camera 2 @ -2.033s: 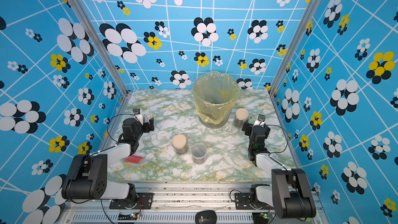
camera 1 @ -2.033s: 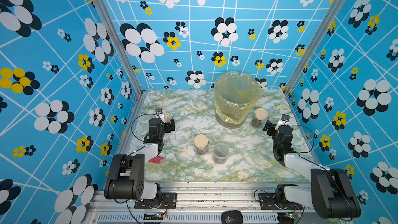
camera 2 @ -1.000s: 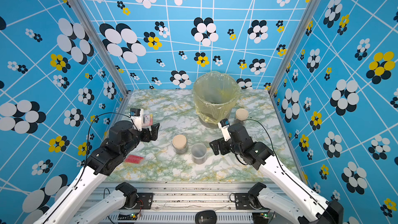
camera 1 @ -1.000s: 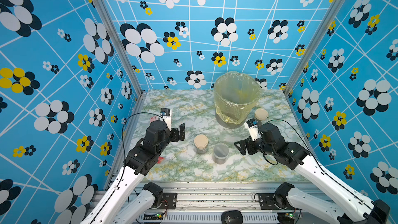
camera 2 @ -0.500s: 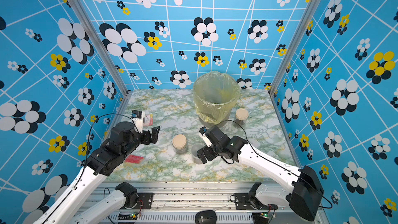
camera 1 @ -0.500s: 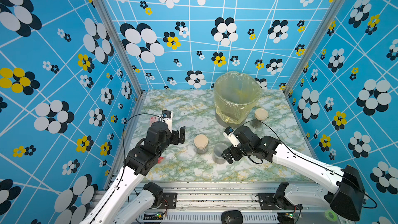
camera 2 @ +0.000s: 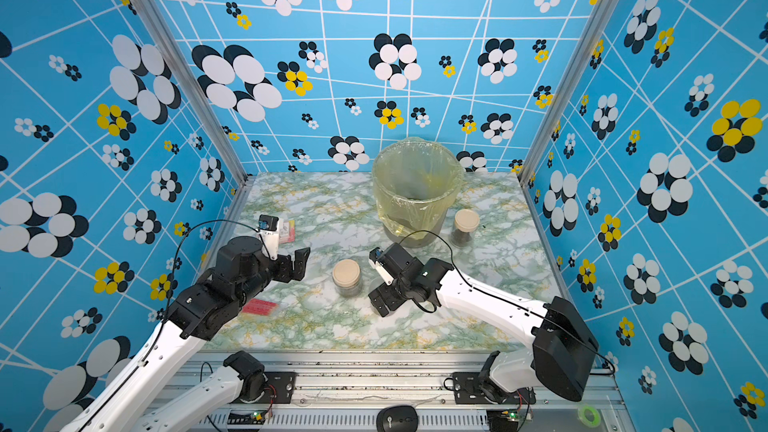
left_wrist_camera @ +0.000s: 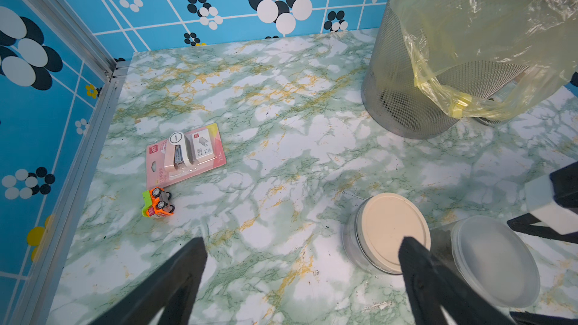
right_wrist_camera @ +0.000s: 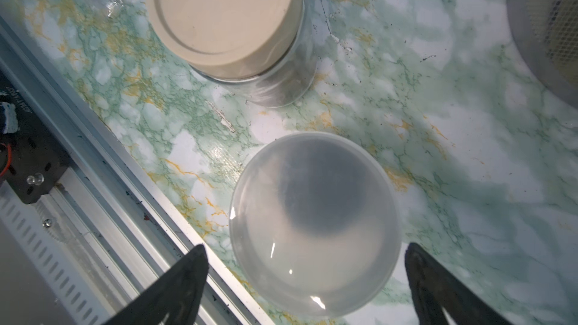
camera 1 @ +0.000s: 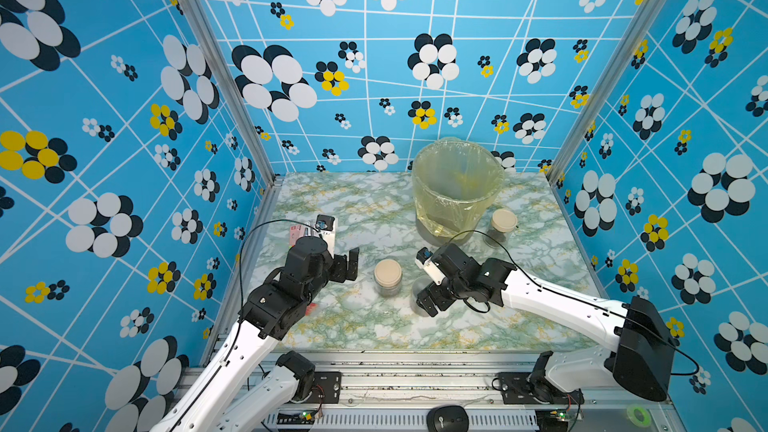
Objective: Empty moldy tea leaves from jars
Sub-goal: Pick up the jar from the center of the board.
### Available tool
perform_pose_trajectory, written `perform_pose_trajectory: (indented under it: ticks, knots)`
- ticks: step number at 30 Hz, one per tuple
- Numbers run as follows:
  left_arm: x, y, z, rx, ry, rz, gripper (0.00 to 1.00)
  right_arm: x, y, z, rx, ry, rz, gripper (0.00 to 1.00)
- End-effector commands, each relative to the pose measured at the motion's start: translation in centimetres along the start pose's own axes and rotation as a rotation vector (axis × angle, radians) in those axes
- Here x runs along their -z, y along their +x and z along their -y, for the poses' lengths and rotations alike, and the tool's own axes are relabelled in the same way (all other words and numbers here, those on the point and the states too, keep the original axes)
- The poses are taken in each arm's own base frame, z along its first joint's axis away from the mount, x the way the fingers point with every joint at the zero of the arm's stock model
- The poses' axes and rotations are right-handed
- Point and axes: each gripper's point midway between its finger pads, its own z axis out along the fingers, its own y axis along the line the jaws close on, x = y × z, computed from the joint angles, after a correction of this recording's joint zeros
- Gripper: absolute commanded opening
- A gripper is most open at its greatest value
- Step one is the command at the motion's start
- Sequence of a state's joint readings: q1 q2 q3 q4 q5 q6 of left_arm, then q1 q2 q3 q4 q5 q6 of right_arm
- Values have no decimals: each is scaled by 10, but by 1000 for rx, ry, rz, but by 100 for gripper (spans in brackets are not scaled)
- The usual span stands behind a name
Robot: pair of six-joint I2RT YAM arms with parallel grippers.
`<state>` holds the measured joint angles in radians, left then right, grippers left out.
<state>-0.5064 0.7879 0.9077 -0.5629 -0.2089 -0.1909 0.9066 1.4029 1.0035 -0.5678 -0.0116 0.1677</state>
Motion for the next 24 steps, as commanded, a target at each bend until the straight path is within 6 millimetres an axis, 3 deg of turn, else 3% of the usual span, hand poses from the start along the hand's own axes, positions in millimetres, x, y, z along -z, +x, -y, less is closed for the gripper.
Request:
perform_pose_trajectory:
  ticks: [1, 17, 24]
  knots:
    - [11, -12, 0, -6, 1, 35, 99, -1, -11, 3, 27, 32, 19, 99]
    - [14, -11, 1, -8, -2, 38, 99, -23, -13, 1, 76, 65, -33, 99]
    - [13, -7, -1, -9, -13, 21, 99, -32, -6, -1, 99, 74, -75, 93]
